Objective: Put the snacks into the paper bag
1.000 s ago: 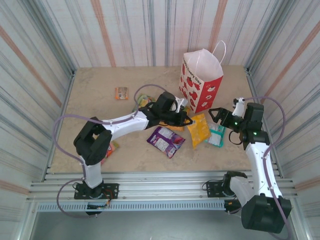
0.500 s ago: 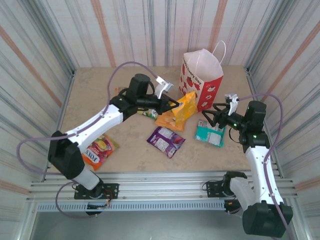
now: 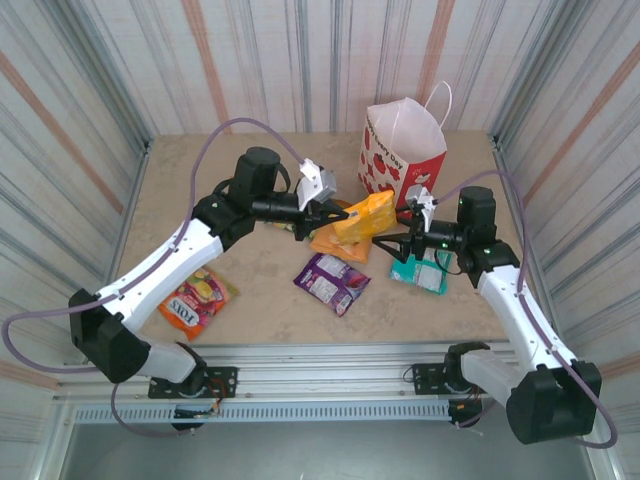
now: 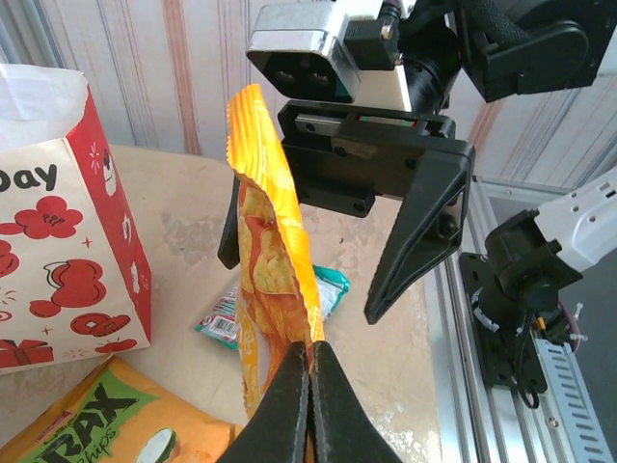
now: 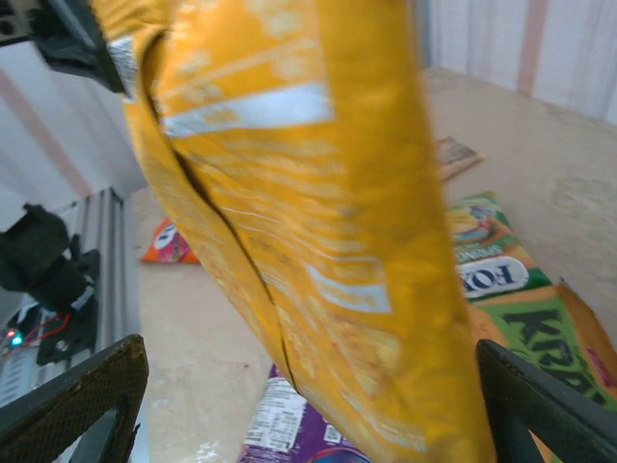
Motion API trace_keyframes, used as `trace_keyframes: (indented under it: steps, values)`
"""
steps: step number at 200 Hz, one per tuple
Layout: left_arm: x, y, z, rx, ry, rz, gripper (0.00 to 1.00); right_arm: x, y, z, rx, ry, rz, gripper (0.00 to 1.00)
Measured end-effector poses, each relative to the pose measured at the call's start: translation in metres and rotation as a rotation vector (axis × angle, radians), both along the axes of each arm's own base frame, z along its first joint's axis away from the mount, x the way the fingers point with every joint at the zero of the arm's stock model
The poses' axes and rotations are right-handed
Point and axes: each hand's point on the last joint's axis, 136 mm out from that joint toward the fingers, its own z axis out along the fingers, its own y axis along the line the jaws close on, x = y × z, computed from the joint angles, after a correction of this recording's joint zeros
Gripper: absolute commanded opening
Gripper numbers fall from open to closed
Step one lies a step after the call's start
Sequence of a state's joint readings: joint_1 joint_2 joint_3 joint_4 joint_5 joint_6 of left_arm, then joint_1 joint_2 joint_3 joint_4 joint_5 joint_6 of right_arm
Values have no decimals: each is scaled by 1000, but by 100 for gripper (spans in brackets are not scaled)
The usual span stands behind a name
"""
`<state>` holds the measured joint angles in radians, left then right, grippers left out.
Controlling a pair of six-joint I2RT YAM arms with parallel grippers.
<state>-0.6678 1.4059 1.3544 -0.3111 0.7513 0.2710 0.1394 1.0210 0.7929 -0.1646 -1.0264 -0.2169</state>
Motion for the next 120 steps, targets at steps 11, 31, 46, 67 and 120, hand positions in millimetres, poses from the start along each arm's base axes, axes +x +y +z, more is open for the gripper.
trace_keyframes:
  steps: [11, 31, 46, 67, 120]
  values:
    - [-1, 1, -2, 9, -10, -6, 0, -3, 2, 2, 5, -15, 25, 79]
    - [-1, 2, -6, 24, -24, -11, 0, -9, 4, 7, 13, -48, 68, 66]
    - [0, 3, -7, 34, -39, -5, 0, -13, 5, 10, 21, -73, 96, 54]
    - [4, 4, -9, 45, -55, 9, 0, -16, 4, 14, 28, -94, 113, 42]
    - [12, 5, -11, 69, -91, 49, 0, -15, 3, 14, 24, -118, 117, 4]
